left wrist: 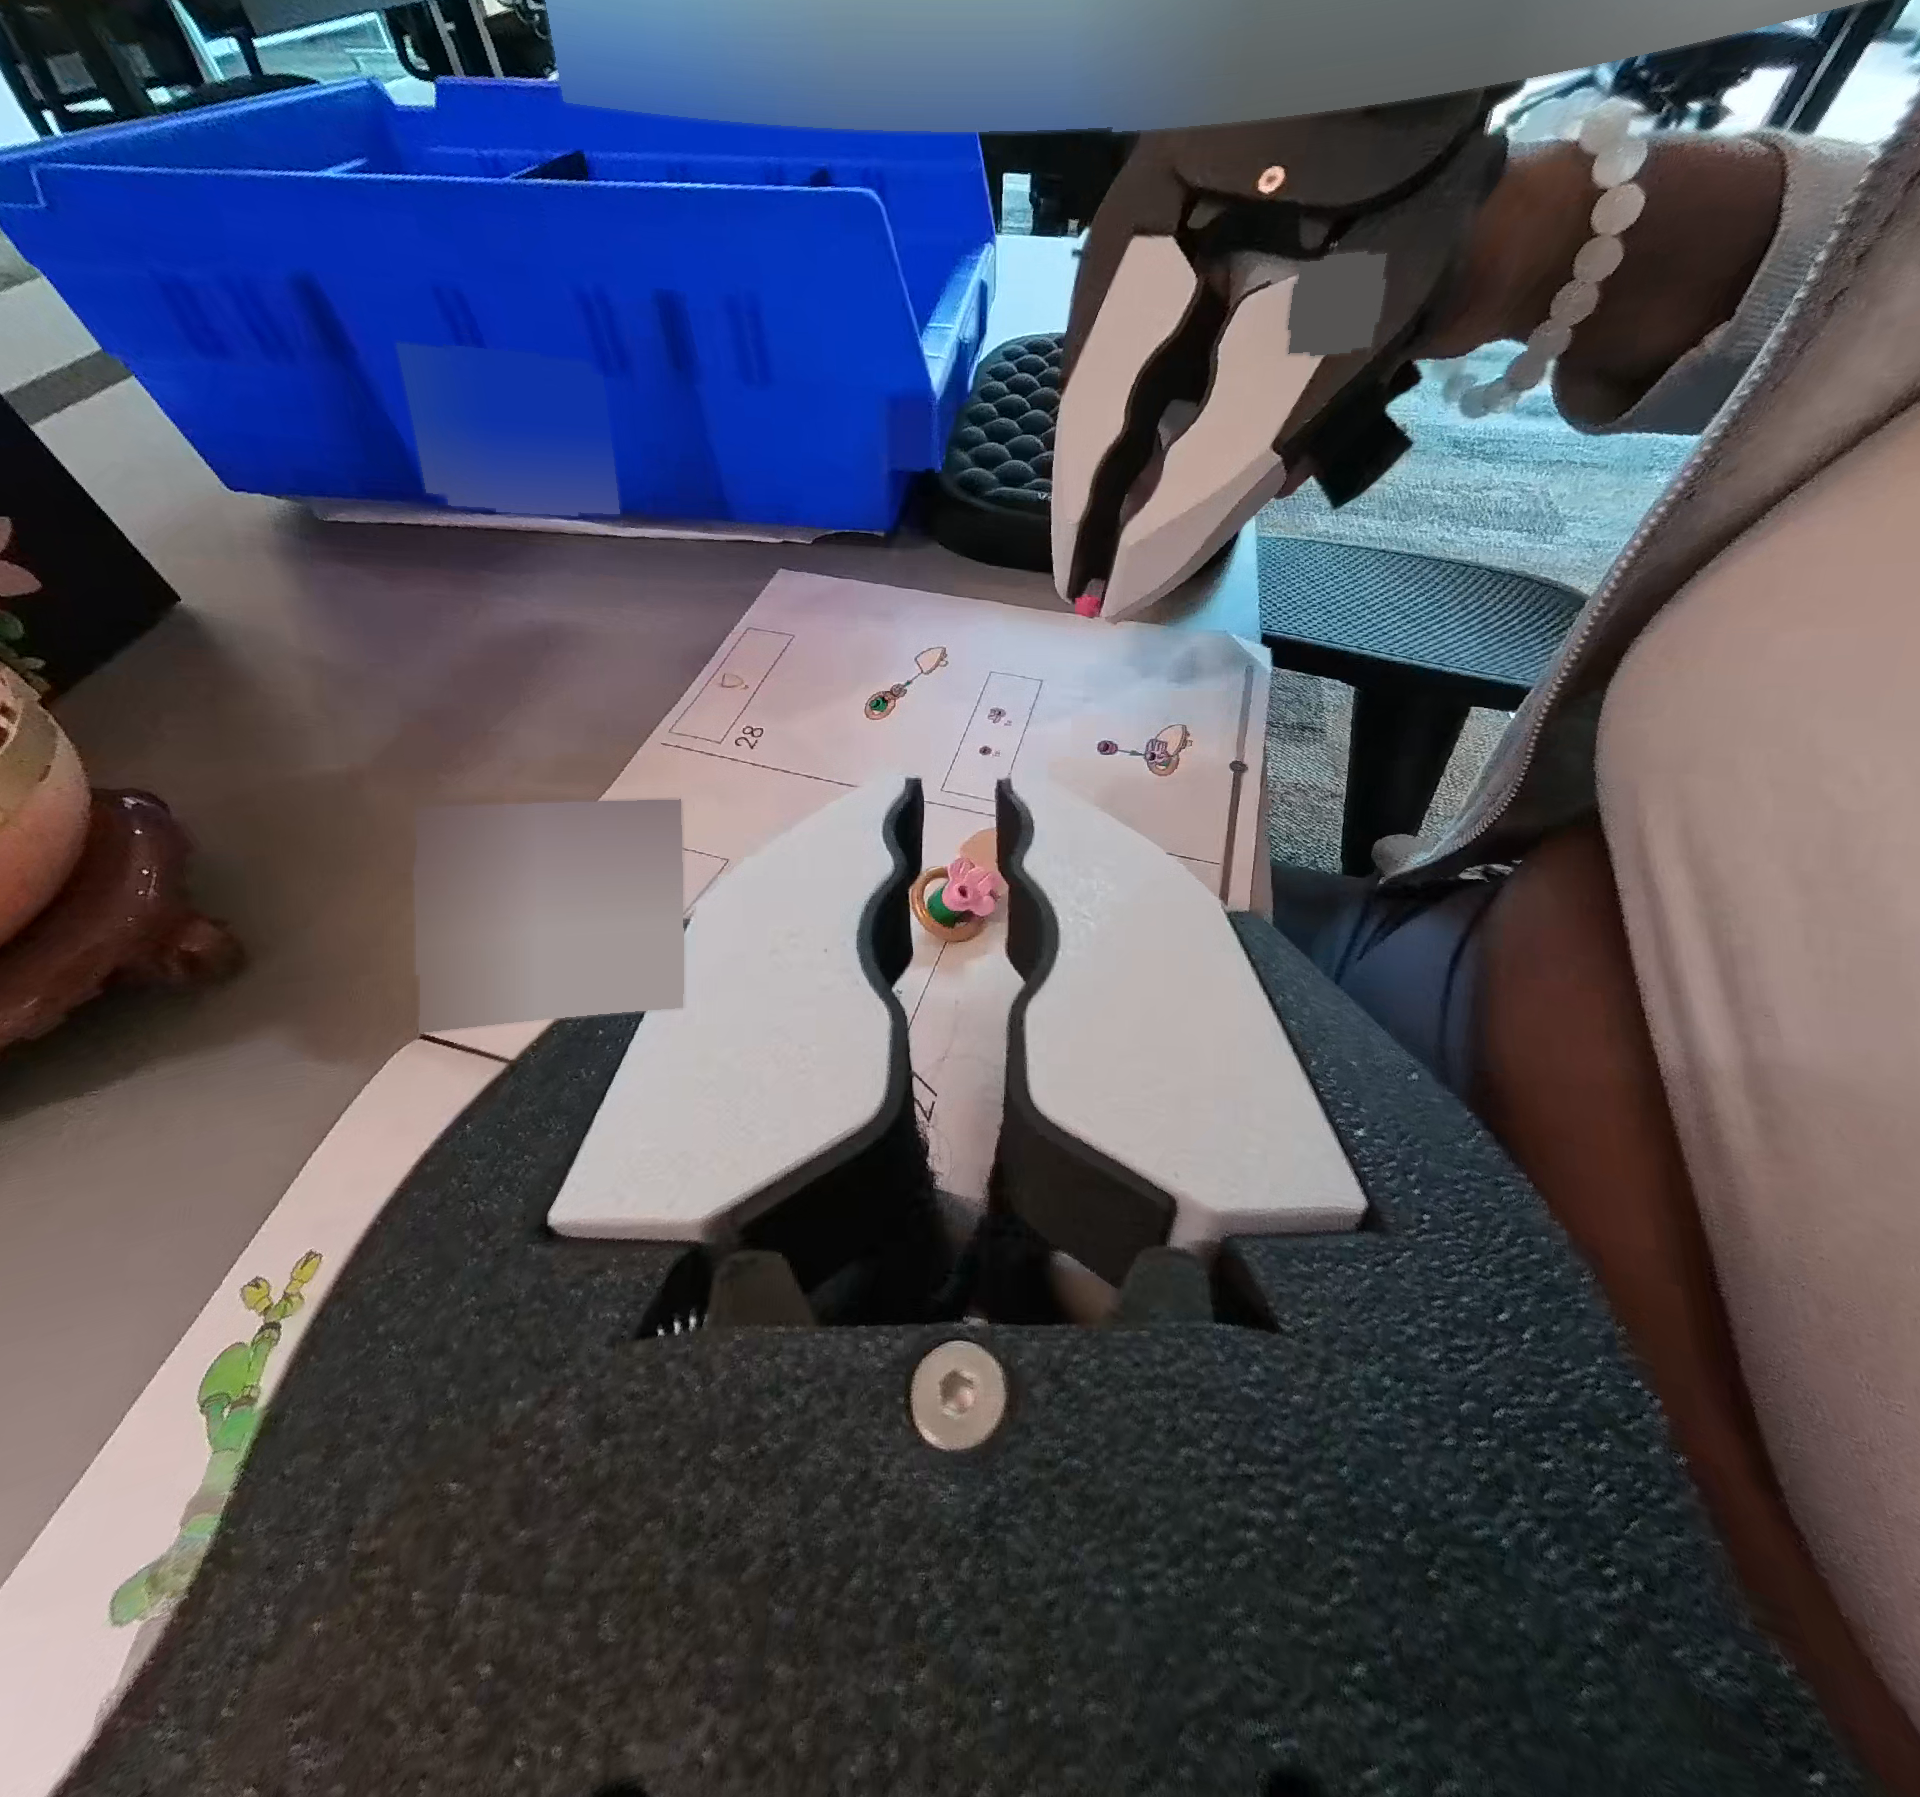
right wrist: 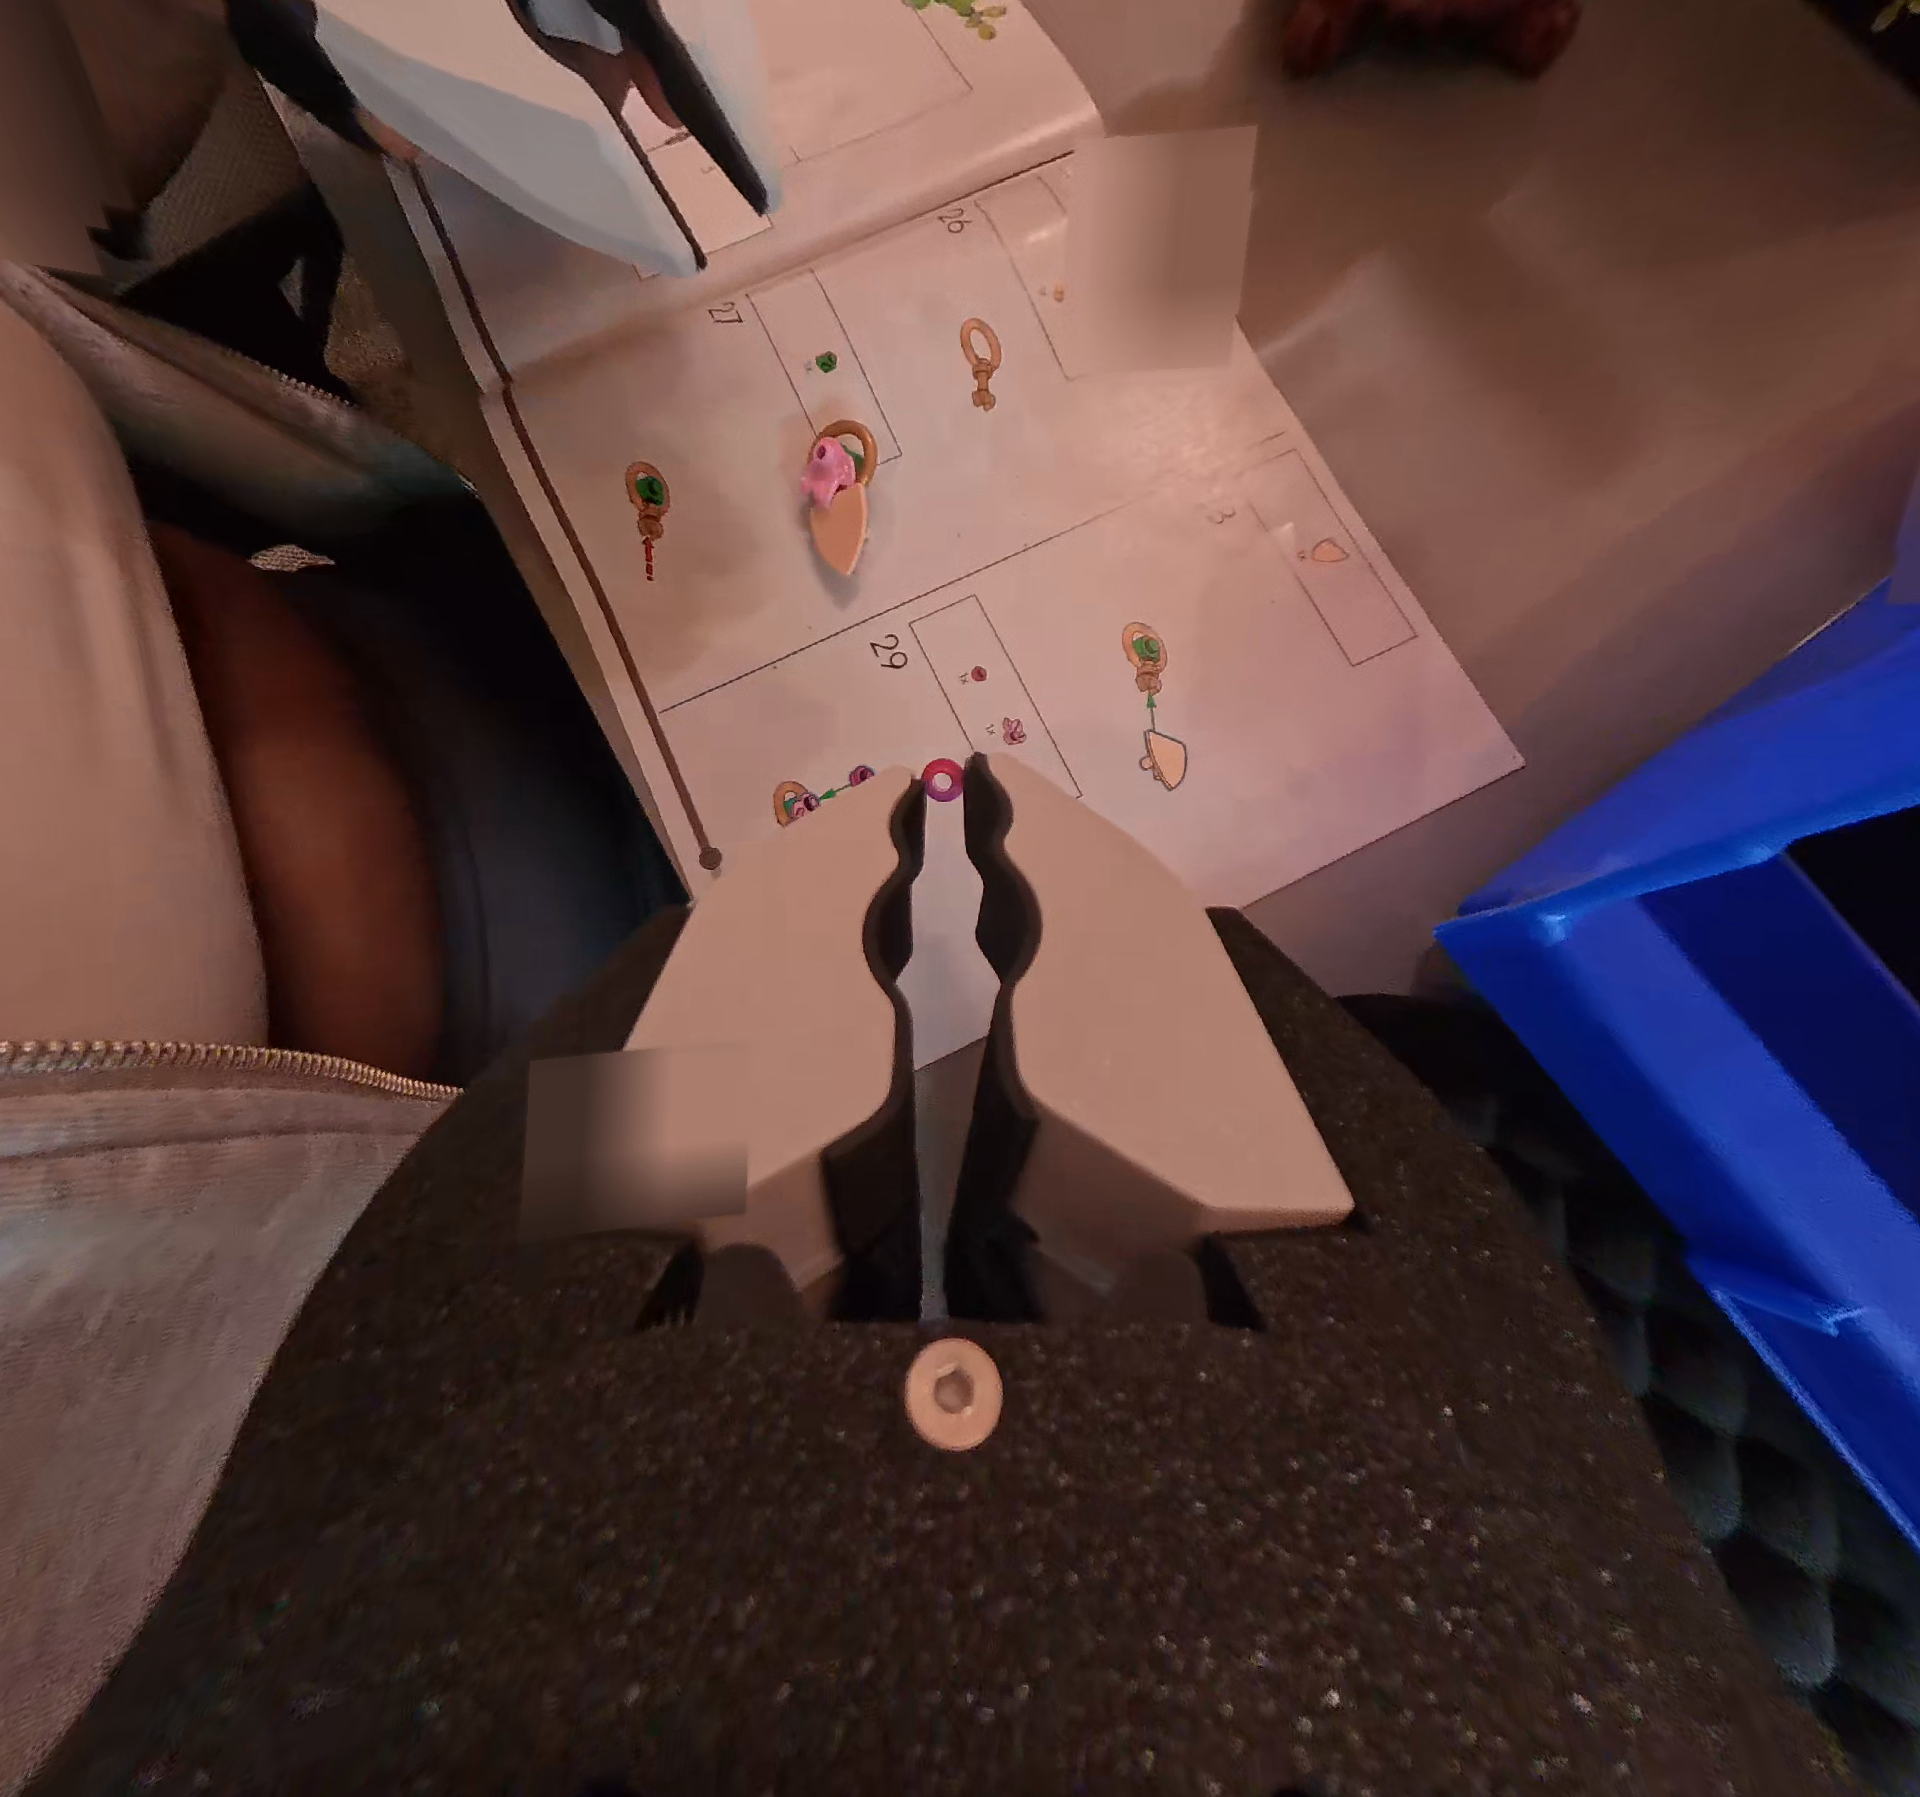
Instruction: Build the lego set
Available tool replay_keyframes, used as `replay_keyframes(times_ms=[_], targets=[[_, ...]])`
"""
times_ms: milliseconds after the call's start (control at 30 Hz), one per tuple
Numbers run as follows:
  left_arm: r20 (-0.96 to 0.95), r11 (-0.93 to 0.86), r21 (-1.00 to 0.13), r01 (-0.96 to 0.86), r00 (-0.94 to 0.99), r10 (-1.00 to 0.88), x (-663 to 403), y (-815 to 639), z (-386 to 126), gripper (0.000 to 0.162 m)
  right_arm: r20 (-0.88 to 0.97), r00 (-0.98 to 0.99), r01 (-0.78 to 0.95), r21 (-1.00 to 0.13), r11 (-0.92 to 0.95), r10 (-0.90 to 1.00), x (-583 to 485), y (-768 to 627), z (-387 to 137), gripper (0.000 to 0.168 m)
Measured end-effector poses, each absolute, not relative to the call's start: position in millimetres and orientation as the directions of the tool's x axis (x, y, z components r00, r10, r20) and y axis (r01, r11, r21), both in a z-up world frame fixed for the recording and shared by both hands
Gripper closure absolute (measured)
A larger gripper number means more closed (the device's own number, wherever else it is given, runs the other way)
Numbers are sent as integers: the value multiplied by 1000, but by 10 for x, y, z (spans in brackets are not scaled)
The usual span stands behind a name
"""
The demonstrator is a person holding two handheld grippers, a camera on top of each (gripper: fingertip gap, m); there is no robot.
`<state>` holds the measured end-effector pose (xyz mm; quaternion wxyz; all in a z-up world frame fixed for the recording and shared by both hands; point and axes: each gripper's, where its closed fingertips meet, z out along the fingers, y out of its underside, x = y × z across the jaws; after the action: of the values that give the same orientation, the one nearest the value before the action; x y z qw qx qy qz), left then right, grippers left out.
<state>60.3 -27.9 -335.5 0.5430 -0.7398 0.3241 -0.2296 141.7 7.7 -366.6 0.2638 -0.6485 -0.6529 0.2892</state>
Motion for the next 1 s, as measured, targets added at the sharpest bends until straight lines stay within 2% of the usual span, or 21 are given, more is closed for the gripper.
replay_keyframes(times_ms=[333,667,900,1000], targets=[[19,-245,-940,-236,681,-732,613,-263,-3404,149,111,-88,744,-654,139,990,1400,103,-3784,161],[15,-241,-941,-238,683,-730,615,-267,-3401,148,-50,-66,572,-820,-3,997,1404,99,-3445,161],[-37,-227,-924,-307,664,-747,670,-296,-3459,146,74,-77,646,-756,106,994,1479,119,-3500,161],[-122,-207,-889,-408,648,-751,658,-305,-3526,147,82,-102,670,-731,129,991,1454,70,-3549,161]])
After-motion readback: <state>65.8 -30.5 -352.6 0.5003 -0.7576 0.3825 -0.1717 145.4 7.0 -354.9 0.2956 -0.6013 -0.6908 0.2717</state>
